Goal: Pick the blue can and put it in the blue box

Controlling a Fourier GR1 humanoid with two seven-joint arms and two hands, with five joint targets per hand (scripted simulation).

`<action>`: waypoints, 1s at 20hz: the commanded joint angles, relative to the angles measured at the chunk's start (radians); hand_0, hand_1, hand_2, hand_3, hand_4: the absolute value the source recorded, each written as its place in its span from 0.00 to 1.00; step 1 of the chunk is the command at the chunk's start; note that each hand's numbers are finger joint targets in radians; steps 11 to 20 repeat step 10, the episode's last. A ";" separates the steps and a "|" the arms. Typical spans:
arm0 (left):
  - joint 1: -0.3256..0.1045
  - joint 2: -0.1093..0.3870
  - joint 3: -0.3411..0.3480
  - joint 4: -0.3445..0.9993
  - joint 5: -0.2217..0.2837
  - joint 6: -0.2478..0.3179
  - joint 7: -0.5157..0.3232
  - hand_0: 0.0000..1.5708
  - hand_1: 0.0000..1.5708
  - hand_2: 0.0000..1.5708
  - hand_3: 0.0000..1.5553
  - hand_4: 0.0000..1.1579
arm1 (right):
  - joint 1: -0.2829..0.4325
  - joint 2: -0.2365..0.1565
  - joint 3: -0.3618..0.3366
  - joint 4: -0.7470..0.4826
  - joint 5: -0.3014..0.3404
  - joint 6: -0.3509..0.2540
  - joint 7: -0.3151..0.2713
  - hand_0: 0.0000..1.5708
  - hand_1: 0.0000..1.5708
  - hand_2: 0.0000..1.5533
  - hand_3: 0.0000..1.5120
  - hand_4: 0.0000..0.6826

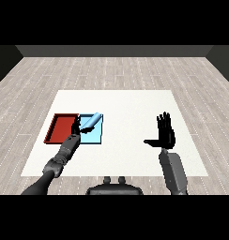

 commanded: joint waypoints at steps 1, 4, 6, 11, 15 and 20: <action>0.064 0.001 0.061 -0.164 0.054 0.029 -0.242 0.00 0.00 0.00 0.00 0.00 | 0.011 0.017 0.020 -0.010 0.011 0.000 -0.004 0.00 0.00 0.00 0.00 0.00; 0.109 -0.026 0.060 -0.287 0.077 -0.117 -0.375 0.00 0.00 0.00 0.00 0.00 | 0.022 0.023 0.017 -0.022 -0.011 0.014 -0.005 0.00 0.00 0.00 0.00 0.00; 0.169 -0.028 0.038 -0.386 0.078 -0.173 -0.445 0.00 0.00 0.00 0.00 0.00 | 0.024 -0.005 0.022 -0.032 0.019 -0.005 0.030 0.00 0.00 0.00 0.00 0.00; 0.294 -0.077 -0.010 -0.595 0.099 -0.252 -0.492 0.00 0.00 0.00 0.00 0.00 | 0.018 -0.028 0.017 -0.007 0.035 0.007 0.034 0.00 0.00 0.00 0.00 0.00; 0.294 -0.077 -0.010 -0.595 0.099 -0.252 -0.492 0.00 0.00 0.00 0.00 0.00 | 0.018 -0.028 0.017 -0.007 0.035 0.007 0.034 0.00 0.00 0.00 0.00 0.00; 0.294 -0.077 -0.010 -0.595 0.099 -0.252 -0.492 0.00 0.00 0.00 0.00 0.00 | 0.018 -0.028 0.017 -0.007 0.035 0.007 0.034 0.00 0.00 0.00 0.00 0.00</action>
